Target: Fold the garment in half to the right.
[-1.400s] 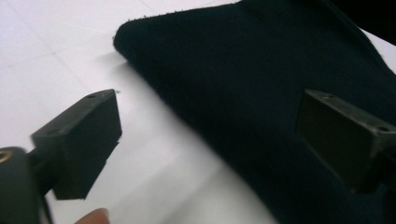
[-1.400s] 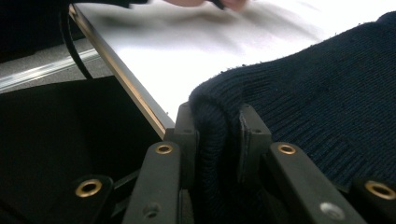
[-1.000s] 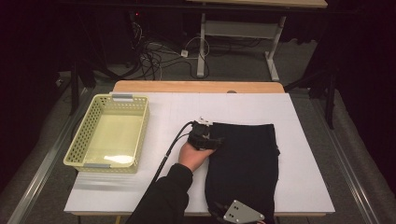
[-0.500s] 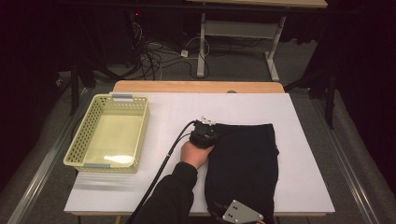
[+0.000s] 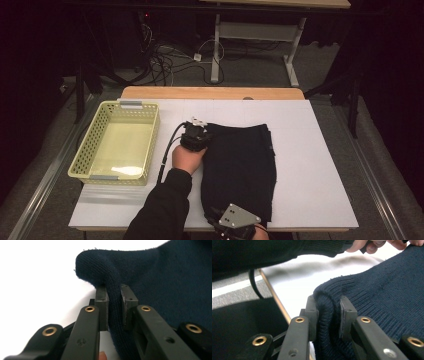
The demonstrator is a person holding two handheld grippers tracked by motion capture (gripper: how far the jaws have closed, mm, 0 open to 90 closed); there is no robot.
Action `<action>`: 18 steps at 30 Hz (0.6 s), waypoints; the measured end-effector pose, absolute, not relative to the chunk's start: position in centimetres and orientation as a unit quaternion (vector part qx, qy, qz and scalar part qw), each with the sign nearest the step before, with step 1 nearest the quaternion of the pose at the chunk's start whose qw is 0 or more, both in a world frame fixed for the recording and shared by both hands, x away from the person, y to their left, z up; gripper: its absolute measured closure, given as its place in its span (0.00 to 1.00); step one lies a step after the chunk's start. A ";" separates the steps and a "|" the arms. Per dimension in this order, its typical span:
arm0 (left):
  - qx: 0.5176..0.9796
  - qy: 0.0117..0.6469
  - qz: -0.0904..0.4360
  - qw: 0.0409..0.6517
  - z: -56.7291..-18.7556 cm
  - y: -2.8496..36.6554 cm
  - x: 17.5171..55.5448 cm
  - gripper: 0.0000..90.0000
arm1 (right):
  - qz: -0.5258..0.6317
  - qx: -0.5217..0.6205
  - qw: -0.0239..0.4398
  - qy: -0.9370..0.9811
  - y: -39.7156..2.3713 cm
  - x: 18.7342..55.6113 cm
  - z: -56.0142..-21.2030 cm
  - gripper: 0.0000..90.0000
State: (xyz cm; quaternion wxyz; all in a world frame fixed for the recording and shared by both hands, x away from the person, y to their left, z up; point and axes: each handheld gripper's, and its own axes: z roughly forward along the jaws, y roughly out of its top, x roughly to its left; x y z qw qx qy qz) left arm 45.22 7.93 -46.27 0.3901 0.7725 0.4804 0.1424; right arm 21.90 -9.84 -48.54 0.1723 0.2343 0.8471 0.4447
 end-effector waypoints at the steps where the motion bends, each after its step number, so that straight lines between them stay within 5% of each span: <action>1: 0.769 0.486 0.147 0.389 -46.1 8.4 45.3 0.86 | 0.448 0.232 0.172 0.846 -9.3 22.2 -48.4 0.83; 9: 0.753 0.511 0.169 0.378 -45.7 10.7 45.6 0.84 | 0.458 0.223 0.158 0.846 -6.1 23.7 -47.7 0.81; 13: 0.750 0.500 0.175 0.396 -45.7 10.7 44.3 0.56 | 0.463 0.228 0.131 0.846 -6.7 23.9 -48.0 0.57; 18: 0.756 0.474 0.165 0.419 -45.6 11.0 41.1 0.50 | 0.476 0.242 0.126 0.836 -8.9 23.6 -47.2 0.44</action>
